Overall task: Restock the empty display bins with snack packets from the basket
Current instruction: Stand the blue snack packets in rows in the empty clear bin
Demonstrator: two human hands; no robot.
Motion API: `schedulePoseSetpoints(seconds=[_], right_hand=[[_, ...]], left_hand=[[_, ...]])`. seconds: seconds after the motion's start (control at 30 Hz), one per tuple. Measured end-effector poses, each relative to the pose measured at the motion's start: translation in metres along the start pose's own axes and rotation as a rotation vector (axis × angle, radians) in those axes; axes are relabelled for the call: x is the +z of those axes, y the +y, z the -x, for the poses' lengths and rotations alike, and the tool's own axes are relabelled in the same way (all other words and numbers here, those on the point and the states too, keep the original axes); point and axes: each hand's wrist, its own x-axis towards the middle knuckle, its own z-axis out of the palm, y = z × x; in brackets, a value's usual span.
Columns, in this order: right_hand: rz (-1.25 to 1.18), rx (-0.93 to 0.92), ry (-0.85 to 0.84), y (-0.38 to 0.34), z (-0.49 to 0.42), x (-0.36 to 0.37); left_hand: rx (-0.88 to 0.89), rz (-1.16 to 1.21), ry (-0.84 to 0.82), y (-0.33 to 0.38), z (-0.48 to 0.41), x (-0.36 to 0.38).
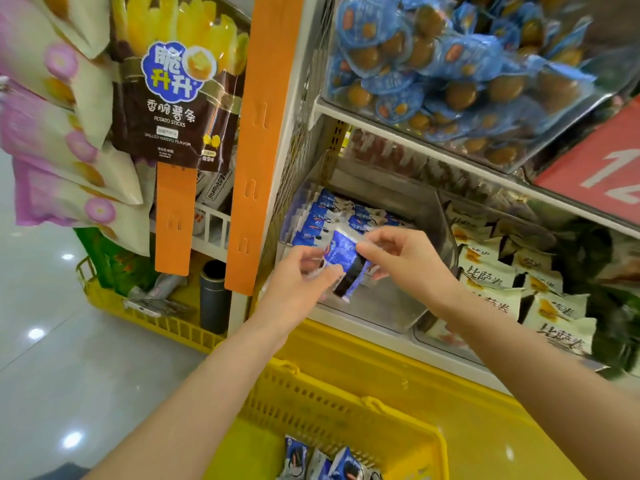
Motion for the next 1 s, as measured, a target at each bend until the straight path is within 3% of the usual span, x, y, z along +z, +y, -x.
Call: schedulePoseSetpoints(seconds=[0.1, 0.17, 0.23, 0.33, 0.43, 0.6, 0.73, 0.9, 1.0], right_hand=[[0.068, -0.116, 0.124, -0.003, 0.016, -0.003], [0.203, -0.258, 0.116, -0.005, 0.029, -0.002], [0.373, -0.396, 0.072, -0.003, 0.042, -0.001], [0.518, -0.442, -0.044, 0.002, 0.057, -0.001], [0.501, -0.404, -0.138, 0.005, 0.066, -0.001], [0.241, -0.109, 0.100, -0.003, 0.058, -0.001], [0.063, 0.090, 0.078, -0.006, 0.048, 0.001], [0.258, 0.019, -0.077, -0.002, 0.042, -0.006], [0.352, -0.054, -0.198, 0.003, 0.043, -0.008]], left_hand=[[-0.219, 0.012, 0.038, 0.005, 0.005, -0.004], [-0.463, 0.298, -0.103, 0.009, 0.007, -0.006], [-0.493, 0.495, -0.209, 0.010, 0.011, -0.006], [-0.372, 0.564, -0.183, 0.008, 0.014, -0.005], [-0.273, 0.484, -0.134, 0.006, 0.014, -0.006], [-0.091, 0.363, -0.170, 0.006, 0.017, -0.006], [0.123, 0.059, -0.205, 0.006, 0.019, -0.003], [0.304, -0.224, -0.114, 0.008, 0.015, -0.003], [0.338, -0.376, -0.197, 0.008, 0.016, -0.004]])
